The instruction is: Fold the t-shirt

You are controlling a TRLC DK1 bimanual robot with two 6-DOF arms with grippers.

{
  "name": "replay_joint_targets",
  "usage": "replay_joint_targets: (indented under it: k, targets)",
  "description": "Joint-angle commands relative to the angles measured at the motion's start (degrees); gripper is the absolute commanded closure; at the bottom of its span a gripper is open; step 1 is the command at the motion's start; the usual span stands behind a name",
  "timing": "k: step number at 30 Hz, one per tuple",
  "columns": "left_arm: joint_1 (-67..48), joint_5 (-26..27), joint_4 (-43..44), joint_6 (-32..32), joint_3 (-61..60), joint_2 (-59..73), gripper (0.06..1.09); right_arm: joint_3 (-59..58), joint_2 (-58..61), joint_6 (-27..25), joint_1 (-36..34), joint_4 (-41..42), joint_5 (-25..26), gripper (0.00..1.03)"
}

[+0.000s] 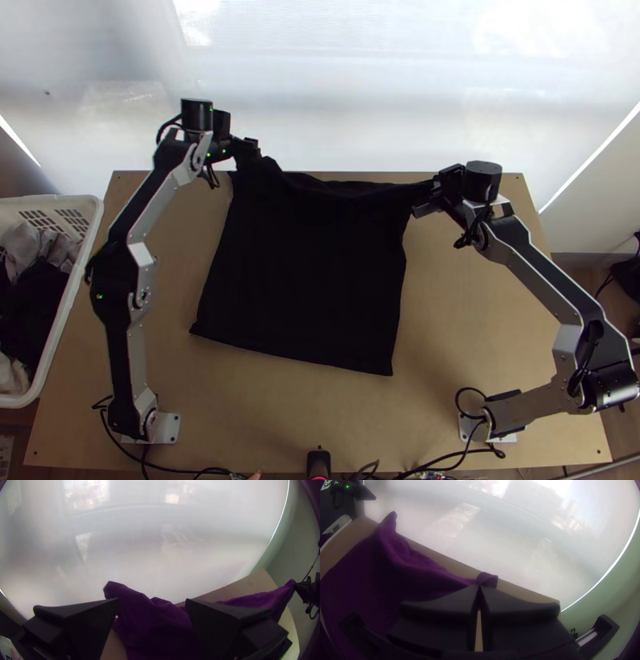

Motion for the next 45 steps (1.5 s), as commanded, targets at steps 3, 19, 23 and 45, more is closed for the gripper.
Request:
replay_joint_targets:
  k: [3,19,23,45]
  targets:
    - [-1.39,3.75,-5.46,-1.7,-8.29,-14.65,0.1,-1.16,-2.05,0.42,0.67,-0.72,-0.14,1.0]
    - [-31.27,6.57,-5.55,9.72,-48.19,-39.35,0.1,-1.25,-3.99,0.15,1.64,-2.3,-0.14,1.0]
    - [-37.95,6.57,-6.43,11.66,-51.97,-38.91,0.1,-0.81,-3.9,0.15,2.08,-2.21,-0.14,1.0]
    - [-56.49,6.65,-5.9,12.71,-41.34,-18.78,0.1,-1.25,-4.6,0.33,3.31,-2.39,-0.05,1.0]
